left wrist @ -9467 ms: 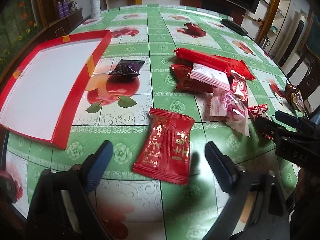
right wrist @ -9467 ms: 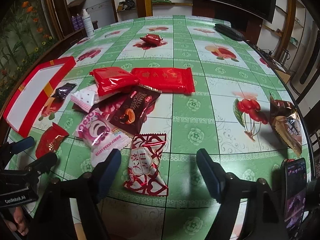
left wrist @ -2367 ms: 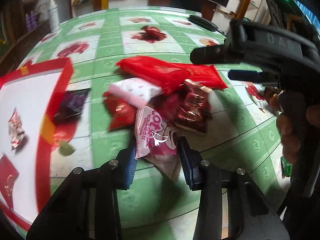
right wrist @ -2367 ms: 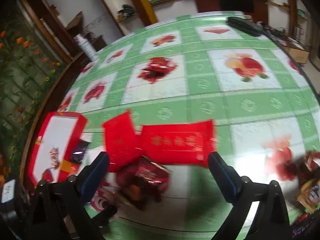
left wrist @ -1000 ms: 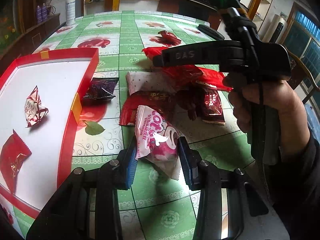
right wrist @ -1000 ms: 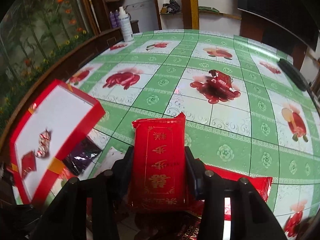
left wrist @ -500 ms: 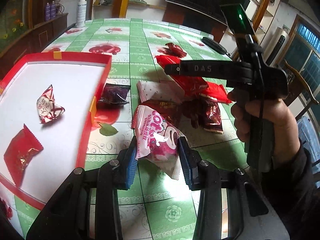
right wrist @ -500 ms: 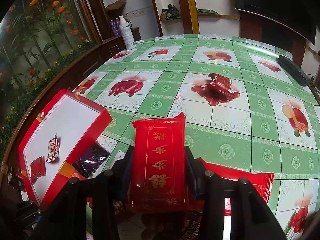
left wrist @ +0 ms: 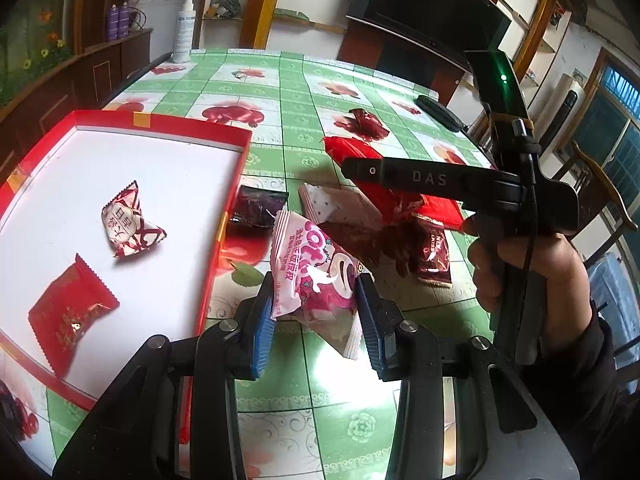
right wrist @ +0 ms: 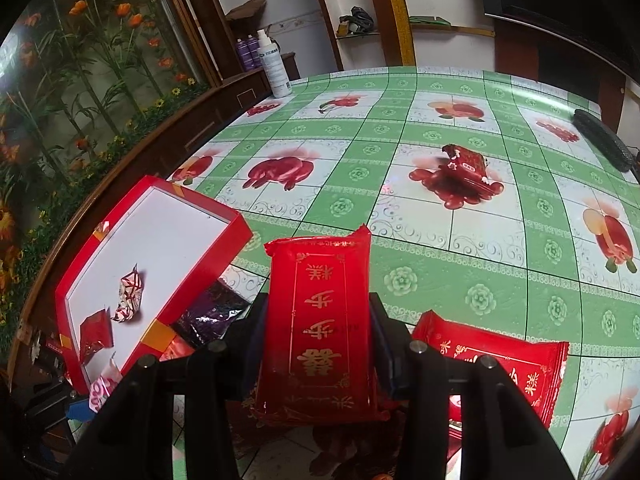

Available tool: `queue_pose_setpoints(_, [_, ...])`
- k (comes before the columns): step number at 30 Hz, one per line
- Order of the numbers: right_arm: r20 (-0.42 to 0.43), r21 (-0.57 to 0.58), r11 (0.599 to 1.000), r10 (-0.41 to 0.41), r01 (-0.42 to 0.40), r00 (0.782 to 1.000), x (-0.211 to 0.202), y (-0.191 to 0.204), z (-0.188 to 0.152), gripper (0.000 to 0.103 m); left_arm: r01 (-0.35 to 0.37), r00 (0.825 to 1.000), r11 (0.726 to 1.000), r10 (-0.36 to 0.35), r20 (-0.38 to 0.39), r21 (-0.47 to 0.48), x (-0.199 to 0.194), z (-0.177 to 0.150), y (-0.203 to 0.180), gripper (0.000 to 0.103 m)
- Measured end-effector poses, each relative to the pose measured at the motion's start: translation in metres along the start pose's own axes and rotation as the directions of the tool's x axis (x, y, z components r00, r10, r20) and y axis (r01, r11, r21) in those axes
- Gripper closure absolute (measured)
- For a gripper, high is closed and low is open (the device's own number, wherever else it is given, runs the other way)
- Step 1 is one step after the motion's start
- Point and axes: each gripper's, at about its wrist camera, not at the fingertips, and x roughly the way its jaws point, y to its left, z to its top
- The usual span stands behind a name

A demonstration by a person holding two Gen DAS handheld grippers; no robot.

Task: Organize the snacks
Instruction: 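Carry the pink packet and the long red bar over the white tray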

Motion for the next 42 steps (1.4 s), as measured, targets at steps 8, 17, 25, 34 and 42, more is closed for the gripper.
queue_pose_setpoints(8, [0.006, -0.008, 1.0, 0.026, -0.026, 1.0, -0.004, 0.005, 0.0, 0.054, -0.005, 1.0, 1.0, 0.005, 0.021, -0.01, -0.008, 0.005, 0.006, 0.065])
queue_pose_setpoints(17, [0.003, -0.011, 0.999, 0.05, -0.05, 0.999, -0.004, 0.01, -0.001, 0.054, -0.023, 0.998, 0.999, 0.025, 0.056, -0.04, -0.021, 0.011, 0.022, 0.065])
queue_pose_setpoints(25, [-0.017, -0.044, 0.998, 0.053, -0.054, 0.998, 0.003, 0.022, -0.003, 0.054, -0.044, 0.995, 0.996, 0.051, 0.086, -0.083, -0.034, 0.016, 0.044, 0.065])
queue_pose_setpoints(34, [-0.019, -0.068, 0.993, 0.097, -0.098, 0.995, 0.002, 0.04, -0.002, 0.054, -0.093, 0.988, 0.987, 0.107, 0.109, -0.129, -0.049, 0.018, 0.072, 0.065])
queue_pose_setpoints(42, [-0.045, -0.081, 0.985, 0.147, -0.151, 0.988, 0.008, 0.058, 0.005, 0.054, -0.139, 0.979, 0.972, 0.164, 0.122, -0.189, -0.059, 0.021, 0.101, 0.065])
